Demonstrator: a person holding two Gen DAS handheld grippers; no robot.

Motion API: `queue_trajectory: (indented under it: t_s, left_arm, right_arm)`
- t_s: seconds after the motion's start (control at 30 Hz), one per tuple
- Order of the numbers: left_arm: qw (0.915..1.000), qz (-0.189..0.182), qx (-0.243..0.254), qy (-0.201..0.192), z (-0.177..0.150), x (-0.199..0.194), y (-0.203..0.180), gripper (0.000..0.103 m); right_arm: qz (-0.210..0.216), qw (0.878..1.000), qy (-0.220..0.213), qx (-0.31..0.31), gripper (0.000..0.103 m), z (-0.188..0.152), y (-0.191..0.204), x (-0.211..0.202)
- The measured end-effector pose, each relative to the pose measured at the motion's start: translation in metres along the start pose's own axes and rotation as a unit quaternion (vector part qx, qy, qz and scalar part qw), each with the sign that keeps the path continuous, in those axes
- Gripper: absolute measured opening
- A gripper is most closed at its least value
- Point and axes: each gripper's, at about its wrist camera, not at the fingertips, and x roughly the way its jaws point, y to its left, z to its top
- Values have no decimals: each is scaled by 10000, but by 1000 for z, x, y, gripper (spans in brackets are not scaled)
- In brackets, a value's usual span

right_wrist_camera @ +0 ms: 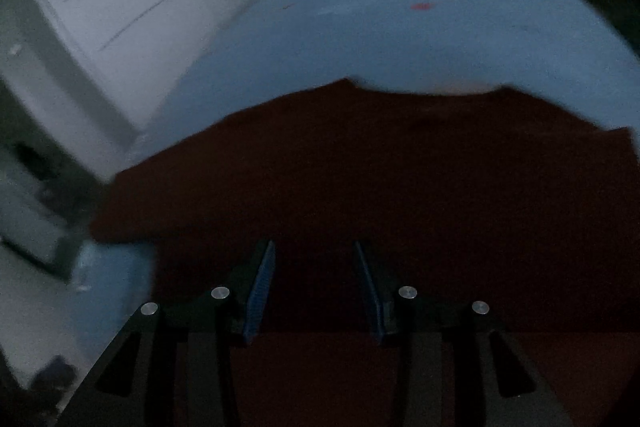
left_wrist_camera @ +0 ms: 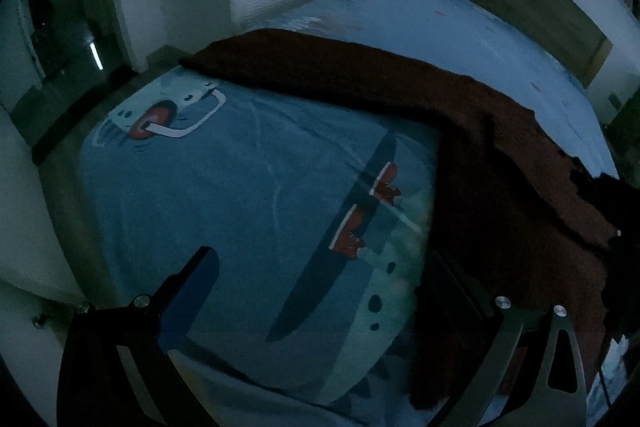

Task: Fold small clothes

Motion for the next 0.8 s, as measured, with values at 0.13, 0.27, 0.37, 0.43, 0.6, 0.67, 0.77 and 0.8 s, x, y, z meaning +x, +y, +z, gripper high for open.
queue_trajectory:
  t_s: [0.13, 0.27, 0.37, 0.43, 0.6, 0.67, 0.77, 0.8]
  left_arm:
    - [9999, -19, 107, -6, 2, 5, -3, 102]
    - [10000, -16, 82, -43, 5, 10, 0, 102]
    - [10000, 22, 14, -60, 9, 14, 5, 102]
    - [10000, 17, -27, -64, 13, 16, 9, 102]
    - [9998, 21, -170, -38, 25, 25, 22, 102]
    - [9995, -4, -301, -25, 32, 30, 30, 102]
    - [9980, -130, -613, -35, 43, 36, 47, 102]
    - [9975, -142, -686, -54, 47, 37, 52, 102]
  right_arm:
    - [-726, 9970, -199, 150, 43, -1, -40, -10]
    - [-1185, 9925, -121, 289, 43, -17, -63, -6]
    - [-1264, 9917, -2, 224, 44, -34, -72, -1]
    - [-1302, 9914, -91, 54, 44, -43, -68, -6]
    - [-1256, 9920, -120, -27, 48, -61, -63, -20]
    - [-1130, 9936, -53, 27, 48, -71, -63, -28]
    - [-1184, 9929, -35, -56, 48, -88, -58, -41]
    - [-1196, 9928, -23, -71, 48, -94, -58, -46]
